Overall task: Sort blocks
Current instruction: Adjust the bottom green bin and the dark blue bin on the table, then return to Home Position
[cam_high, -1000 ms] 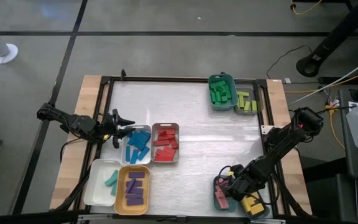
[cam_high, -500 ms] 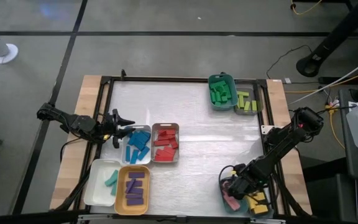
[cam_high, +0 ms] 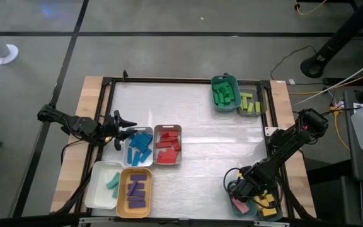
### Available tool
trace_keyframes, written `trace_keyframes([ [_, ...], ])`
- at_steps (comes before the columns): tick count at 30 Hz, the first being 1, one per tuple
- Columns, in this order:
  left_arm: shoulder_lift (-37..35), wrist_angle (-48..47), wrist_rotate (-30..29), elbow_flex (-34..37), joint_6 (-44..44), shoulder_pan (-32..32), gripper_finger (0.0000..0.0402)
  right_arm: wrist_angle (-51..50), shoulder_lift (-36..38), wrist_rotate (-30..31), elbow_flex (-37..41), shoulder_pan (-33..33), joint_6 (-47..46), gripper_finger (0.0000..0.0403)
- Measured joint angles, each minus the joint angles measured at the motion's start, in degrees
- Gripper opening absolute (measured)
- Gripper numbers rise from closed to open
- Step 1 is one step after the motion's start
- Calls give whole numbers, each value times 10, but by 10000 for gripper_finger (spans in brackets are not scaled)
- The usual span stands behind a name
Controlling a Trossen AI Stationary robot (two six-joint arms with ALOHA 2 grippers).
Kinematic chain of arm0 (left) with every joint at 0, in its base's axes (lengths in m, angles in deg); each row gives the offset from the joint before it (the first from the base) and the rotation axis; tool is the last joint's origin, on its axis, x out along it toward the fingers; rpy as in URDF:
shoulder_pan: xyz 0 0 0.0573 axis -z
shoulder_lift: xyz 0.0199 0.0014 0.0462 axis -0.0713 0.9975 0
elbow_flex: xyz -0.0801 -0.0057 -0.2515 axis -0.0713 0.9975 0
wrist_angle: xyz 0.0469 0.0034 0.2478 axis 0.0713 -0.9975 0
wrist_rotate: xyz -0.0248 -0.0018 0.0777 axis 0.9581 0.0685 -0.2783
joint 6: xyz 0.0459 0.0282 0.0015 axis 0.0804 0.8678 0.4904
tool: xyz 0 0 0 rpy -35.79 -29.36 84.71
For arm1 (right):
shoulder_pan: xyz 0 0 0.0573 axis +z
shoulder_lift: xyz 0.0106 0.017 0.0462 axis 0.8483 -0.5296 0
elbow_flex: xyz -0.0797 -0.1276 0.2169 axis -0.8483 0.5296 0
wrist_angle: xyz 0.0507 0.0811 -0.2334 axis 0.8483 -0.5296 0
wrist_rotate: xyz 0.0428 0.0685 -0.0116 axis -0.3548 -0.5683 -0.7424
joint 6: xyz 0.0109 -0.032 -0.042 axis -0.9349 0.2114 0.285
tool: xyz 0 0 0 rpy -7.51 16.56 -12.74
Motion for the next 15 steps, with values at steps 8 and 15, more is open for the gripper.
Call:
trace_keyframes([
  [8, 0, 0, 0, 0, -1, 0, 148, 13, 0, -3, 0, -1, 14, 47],
  [15, 0, 1, 0, 0, -2, 0, 148, 15, 0, -30, 0, -1, 14, 113],
])
